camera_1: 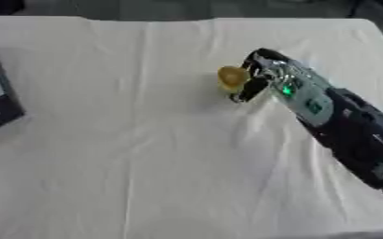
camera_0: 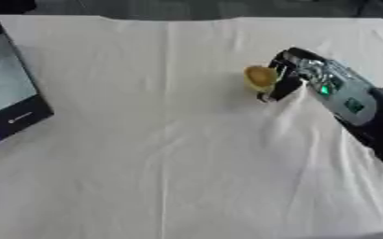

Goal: Pick up the objects with one hand, pass them to the other hand, and then place them into the box on the other side of the table.

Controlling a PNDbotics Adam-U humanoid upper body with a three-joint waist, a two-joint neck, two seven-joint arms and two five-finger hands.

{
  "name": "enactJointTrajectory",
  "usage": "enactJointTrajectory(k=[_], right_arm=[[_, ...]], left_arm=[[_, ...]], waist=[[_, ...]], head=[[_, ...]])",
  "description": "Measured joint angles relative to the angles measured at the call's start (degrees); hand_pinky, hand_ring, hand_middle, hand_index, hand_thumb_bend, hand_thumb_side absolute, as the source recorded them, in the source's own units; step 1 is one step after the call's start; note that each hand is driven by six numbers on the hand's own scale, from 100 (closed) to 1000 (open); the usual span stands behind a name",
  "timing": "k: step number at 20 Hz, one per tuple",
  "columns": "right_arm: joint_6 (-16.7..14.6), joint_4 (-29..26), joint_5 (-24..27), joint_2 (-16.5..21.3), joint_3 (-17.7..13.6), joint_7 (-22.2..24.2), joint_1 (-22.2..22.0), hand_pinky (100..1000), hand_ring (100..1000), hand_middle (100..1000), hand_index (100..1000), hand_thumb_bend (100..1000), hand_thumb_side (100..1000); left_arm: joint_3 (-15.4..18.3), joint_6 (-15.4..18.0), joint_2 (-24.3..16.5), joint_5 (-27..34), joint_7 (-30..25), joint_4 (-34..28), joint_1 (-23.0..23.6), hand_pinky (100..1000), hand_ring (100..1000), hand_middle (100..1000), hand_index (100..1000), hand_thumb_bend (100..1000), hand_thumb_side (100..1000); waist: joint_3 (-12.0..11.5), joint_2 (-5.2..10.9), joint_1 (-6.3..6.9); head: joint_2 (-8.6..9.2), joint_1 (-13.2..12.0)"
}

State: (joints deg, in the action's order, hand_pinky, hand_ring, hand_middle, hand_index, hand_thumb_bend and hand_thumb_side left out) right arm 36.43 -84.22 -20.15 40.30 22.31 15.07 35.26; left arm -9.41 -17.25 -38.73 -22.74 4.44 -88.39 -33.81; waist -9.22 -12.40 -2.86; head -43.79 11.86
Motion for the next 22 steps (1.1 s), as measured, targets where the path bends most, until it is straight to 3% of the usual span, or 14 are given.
enactJointTrajectory(k=[12,17,22], right_arm=[[-1.2,-6.6,5.3,0.7,-3.5,-5.9,-0.9,748,552,496,573,379,100],[-4.3,-8.7,12.3,-0.1,-4.2,-12.7,-1.0,725,534,494,576,354,100],[-9.8,-7.0,19.1,-3.2,-4.1,-18.4,-1.0,705,520,491,576,330,100]], left_arm=[[0.0,-0.1,0.0,0.0,0.1,0.0,0.1,807,667,627,699,697,415],[0.0,-0.1,0.0,0.5,0.2,-0.5,0.1,806,667,627,699,696,414],[0.0,-0.2,0.0,1.0,0.2,-1.2,0.0,806,666,626,699,695,413]], waist=[[0.4,0.00,0.01],[0.4,0.00,0.33],[0.4,0.00,0.84]], head=[[0.00,-0.8],[0.00,-1.1],[0.00,-1.1]])
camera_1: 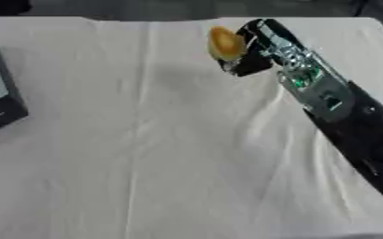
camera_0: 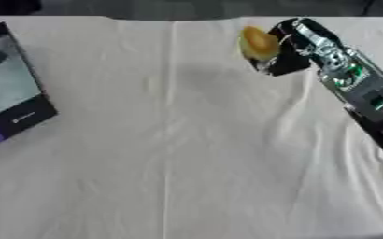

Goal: Pick up the objects with one hand, pass them to the other hand, and then place them into the box on the other side of the table.

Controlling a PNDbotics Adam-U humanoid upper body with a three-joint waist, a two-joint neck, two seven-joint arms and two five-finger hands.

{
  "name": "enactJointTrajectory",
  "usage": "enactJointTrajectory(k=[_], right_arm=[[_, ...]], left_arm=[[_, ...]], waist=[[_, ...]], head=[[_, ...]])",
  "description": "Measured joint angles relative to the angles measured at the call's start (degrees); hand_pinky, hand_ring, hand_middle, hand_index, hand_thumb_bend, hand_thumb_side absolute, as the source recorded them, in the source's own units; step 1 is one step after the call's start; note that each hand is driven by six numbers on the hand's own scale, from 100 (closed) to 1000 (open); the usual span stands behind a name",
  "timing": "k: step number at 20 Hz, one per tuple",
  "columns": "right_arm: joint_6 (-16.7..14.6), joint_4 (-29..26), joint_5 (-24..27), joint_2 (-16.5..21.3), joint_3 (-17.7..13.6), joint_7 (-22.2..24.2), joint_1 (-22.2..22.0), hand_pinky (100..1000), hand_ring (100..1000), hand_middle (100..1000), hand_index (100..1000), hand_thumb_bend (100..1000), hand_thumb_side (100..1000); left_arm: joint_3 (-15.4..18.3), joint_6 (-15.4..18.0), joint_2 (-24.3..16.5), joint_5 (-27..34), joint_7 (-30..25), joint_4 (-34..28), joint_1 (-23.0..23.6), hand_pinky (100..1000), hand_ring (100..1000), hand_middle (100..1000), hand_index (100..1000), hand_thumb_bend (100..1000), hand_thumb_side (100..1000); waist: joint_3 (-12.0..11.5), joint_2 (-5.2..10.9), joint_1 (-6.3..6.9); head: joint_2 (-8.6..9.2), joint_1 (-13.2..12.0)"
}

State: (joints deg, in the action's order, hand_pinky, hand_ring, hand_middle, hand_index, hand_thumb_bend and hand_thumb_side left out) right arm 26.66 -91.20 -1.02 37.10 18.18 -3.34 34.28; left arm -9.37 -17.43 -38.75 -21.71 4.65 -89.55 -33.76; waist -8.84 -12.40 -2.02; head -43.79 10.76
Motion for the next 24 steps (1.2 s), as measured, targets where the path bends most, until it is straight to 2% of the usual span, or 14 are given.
enactJointTrajectory(k=[5,14,19,24], right_arm=[[-6.4,3.9,3.5,-4.0,1.4,-2.8,1.1,703,517,486,573,319,100],[-18.4,10.4,7.5,-10.0,3.1,-6.4,2.6,711,520,489,577,322,100],[-22.8,11.1,8.3,-11.7,3.9,-7.4,3.6,710,520,490,578,307,100],[-25.8,10.8,9.8,-12.7,4.7,-6.8,4.3,709,521,490,579,296,100]], left_arm=[[0.0,0.1,0.0,0.3,-0.3,-0.8,-1.0,805,666,626,699,693,412],[-0.7,0.3,0.0,1.0,-1.1,-2.7,-2.0,803,664,624,699,691,411],[-1.1,0.2,0.0,1.2,-1.8,-3.5,-2.1,803,665,625,700,692,413],[-1.8,0.3,0.0,1.3,-2.8,-3.9,-2.3,801,664,624,701,696,415]], waist=[[-0.2,0.00,0.62],[-0.7,0.00,0.86],[-0.7,0.00,0.86],[-0.7,0.00,0.86]], head=[[0.01,0.0],[0.03,0.0],[0.03,0.0],[0.04,-0.6]])
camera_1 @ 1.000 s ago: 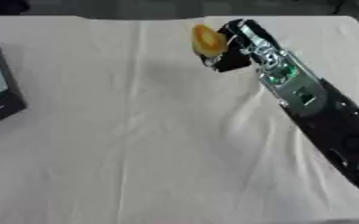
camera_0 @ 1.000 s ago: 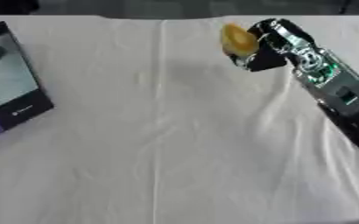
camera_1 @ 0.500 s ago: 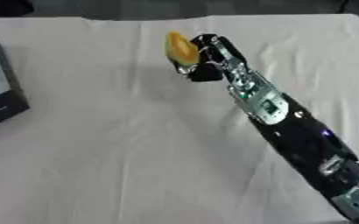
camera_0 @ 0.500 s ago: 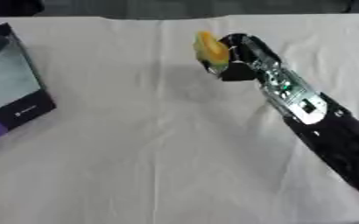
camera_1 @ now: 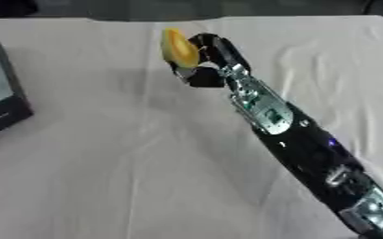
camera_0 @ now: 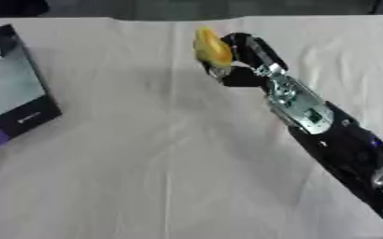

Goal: Pick up the objects with one hand, pass them to the other hand, and then place them into the box on the other side of the table.

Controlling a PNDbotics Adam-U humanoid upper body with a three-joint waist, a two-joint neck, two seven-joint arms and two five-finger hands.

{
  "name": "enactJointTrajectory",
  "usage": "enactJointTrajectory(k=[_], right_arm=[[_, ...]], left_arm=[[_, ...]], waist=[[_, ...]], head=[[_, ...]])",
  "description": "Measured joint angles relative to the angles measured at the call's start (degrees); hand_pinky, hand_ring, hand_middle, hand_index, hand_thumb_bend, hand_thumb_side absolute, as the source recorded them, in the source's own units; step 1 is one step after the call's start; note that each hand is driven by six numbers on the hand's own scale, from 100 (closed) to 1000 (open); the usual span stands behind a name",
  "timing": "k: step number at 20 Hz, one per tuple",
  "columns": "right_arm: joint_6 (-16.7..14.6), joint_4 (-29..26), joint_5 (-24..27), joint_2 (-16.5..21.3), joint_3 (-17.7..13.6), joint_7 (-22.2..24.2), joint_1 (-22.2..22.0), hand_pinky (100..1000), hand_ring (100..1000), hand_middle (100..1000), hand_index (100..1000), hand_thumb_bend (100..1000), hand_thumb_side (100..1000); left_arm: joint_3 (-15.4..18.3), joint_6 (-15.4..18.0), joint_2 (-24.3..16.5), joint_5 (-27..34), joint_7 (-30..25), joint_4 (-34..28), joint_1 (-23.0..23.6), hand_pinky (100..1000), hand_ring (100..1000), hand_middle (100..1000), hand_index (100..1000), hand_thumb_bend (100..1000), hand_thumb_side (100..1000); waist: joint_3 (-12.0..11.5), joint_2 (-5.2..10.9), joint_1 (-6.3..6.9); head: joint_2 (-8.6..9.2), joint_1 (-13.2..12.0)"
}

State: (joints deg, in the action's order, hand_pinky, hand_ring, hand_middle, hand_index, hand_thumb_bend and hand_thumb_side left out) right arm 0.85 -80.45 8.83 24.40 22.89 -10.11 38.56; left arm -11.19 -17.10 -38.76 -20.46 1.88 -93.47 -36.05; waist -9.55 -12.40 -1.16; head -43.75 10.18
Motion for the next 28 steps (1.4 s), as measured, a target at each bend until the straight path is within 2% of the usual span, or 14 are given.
enactJointTrajectory(k=[7,18,28], right_arm=[[-2.4,-0.7,2.0,-1.5,1.1,1.6,0.3,710,523,492,582,295,100],[-4.9,-0.8,2.6,-5.0,3.2,7.1,1.8,710,519,492,582,309,100],[-5.8,-1.3,2.5,-6.0,4.0,10.8,2.5,712,522,492,581,313,100]], left_arm=[[-2.2,0.6,-0.4,0.9,-3.1,-2.0,-1.1,797,663,624,705,692,425],[-9.3,1.0,-2.0,5.3,-15.3,-9.4,-5.2,794,671,634,725,679,440],[-13.0,1.0,-2.0,6.0,-24.9,-15.9,-7.9,803,697,671,778,722,417]], waist=[[0.0,0.00,0.00],[-0.2,0.00,0.45],[-0.4,0.00,0.74]], head=[[0.00,-0.2],[0.00,0.0],[0.60,-0.4]])
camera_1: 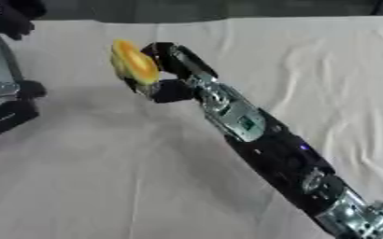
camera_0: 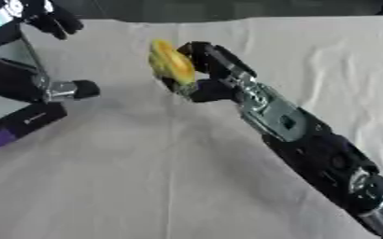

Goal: Pick up the objects with one hand, pass them to the other hand, and then place them into the box on the other side of the table.

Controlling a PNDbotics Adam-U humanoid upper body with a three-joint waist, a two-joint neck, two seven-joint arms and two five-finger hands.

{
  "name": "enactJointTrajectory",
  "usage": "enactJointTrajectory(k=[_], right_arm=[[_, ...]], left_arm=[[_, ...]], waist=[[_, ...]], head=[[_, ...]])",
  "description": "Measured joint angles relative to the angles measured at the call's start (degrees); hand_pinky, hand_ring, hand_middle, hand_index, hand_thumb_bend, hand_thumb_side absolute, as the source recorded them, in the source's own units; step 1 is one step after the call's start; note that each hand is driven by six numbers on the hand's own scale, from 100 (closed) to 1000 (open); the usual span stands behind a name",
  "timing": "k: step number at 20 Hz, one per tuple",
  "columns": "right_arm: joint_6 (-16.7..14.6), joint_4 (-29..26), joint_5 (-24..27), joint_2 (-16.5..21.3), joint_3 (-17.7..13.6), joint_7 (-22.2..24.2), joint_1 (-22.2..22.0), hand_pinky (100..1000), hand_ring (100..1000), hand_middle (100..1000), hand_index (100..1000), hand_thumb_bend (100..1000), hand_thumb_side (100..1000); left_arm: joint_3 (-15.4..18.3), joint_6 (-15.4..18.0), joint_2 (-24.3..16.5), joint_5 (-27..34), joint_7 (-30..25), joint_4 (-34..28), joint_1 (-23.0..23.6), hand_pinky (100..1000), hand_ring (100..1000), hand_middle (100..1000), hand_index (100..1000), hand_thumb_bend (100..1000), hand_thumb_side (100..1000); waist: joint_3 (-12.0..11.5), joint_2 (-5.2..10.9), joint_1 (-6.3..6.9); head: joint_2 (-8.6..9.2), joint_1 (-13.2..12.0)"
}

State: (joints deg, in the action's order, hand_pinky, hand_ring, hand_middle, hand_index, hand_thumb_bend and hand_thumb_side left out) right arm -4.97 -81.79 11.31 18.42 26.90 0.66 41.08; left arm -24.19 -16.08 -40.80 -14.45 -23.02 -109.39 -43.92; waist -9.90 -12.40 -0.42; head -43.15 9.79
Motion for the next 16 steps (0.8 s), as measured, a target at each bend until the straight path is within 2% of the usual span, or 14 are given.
enactJointTrajectory(k=[4,8,9,12,13,14,16], right_arm=[[-0.2,-1.1,-0.1,0.0,0.2,1.0,0.3,714,522,492,581,310,100],[-0.3,-2.1,-0.4,-0.1,0.8,2.0,0.6,713,522,491,580,312,100],[-0.3,-2.3,-0.4,-0.1,0.8,2.2,0.7,714,522,491,580,311,100],[-0.2,-2.8,-0.4,-0.4,1.1,2.9,0.8,714,521,491,580,312,100],[-0.2,-3.0,-0.4,-0.5,1.2,3.1,0.8,714,520,491,580,313,100],[-0.2,-3.1,-0.4,-0.5,1.4,3.4,0.8,713,520,491,580,314,100],[-0.2,-3.5,-0.4,-0.5,1.6,4.1,0.9,713,519,490,579,316,100]], left_arm=[[-0.8,-0.2,0.0,-0.4,-2.2,-0.9,-0.7,803,706,681,794,745,388],[-1.6,0.4,0.3,-2.9,-3.1,-1.0,-1.7,802,719,695,804,794,315],[-1.9,0.8,0.6,-3.8,-3.3,-1.1,-2.0,802,723,699,805,831,299],[-2.5,2.3,1.3,-6.8,-3.8,-1.4,-2.7,799,726,703,807,804,271],[-2.7,2.8,1.6,-7.8,-3.9,-1.5,-2.9,798,729,706,808,849,257],[-2.9,3.3,1.8,-8.8,-3.8,-1.6,-3.0,797,729,707,808,812,252],[-3.3,4.2,2.3,-10.8,-3.5,-1.7,-3.2,795,729,707,809,816,243]], waist=[[0.0,0.00,0.00],[0.0,0.00,0.00],[0.0,0.00,0.00],[0.0,0.00,0.00],[0.0,0.00,0.00],[0.0,0.00,0.00],[0.0,0.00,0.00]], head=[[0.00,-0.1],[0.00,-0.3],[0.00,-0.4],[0.00,-0.6],[0.00,-0.6],[0.00,-0.7],[0.01,-0.9]])
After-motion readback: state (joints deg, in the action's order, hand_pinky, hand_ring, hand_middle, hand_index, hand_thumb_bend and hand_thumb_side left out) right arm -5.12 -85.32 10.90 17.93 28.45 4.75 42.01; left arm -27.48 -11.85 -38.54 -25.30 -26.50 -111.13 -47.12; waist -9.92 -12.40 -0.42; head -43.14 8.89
